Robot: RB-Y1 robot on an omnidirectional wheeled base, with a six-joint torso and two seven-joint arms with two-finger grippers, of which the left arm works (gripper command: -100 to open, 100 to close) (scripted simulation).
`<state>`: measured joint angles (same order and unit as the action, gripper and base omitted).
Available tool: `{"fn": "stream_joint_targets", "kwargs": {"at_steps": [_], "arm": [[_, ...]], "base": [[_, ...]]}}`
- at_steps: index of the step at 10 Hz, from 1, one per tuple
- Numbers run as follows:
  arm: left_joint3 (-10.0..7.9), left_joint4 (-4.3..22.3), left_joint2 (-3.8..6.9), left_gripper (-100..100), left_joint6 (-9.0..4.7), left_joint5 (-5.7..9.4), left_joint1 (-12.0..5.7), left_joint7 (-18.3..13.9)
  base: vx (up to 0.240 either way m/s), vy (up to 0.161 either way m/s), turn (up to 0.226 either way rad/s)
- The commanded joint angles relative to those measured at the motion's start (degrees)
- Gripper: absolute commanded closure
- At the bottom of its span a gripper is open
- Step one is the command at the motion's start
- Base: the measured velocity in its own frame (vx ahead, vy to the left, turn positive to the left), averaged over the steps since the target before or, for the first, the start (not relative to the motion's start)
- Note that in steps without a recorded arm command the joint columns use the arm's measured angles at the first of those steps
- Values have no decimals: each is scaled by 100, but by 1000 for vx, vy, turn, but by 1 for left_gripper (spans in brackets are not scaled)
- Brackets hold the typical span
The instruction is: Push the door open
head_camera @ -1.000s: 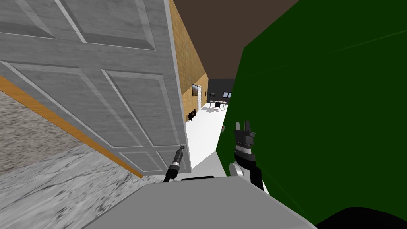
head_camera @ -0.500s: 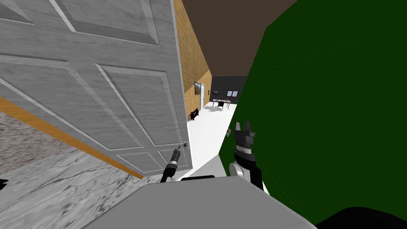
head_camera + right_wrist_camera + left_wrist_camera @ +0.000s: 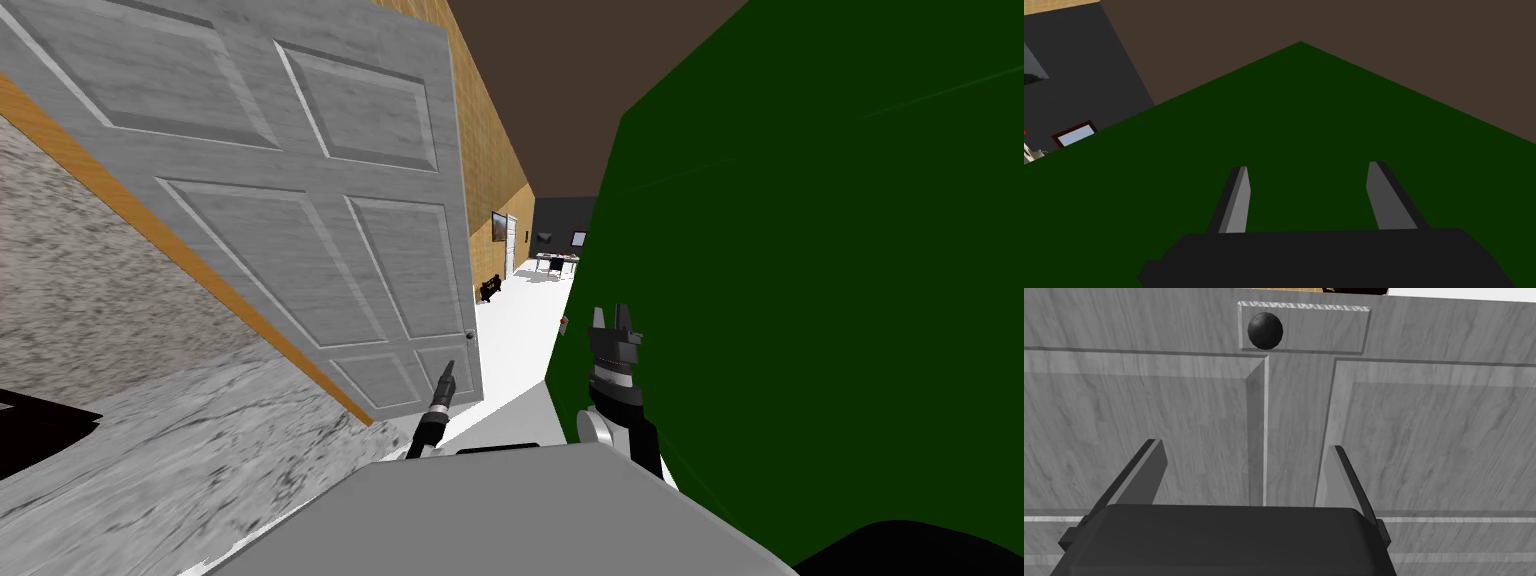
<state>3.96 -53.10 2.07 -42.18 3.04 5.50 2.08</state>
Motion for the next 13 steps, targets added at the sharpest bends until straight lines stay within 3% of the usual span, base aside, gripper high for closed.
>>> {"fn": "stream_joint_targets", "kwargs": {"at_steps": [1,3,8,13], "arm": [[-6,-44,-103,-100,27,25,23,-8],[-21,7,-19,-100,-11,22,3,2],[-81,92,56,-100,-75,42,-48,18],[-161,203,-37,-100,-160,69,-117,38]], "base": [[-254,-146,57],[-9,-48,-7],[202,13,-21],[221,0,-27]]}}
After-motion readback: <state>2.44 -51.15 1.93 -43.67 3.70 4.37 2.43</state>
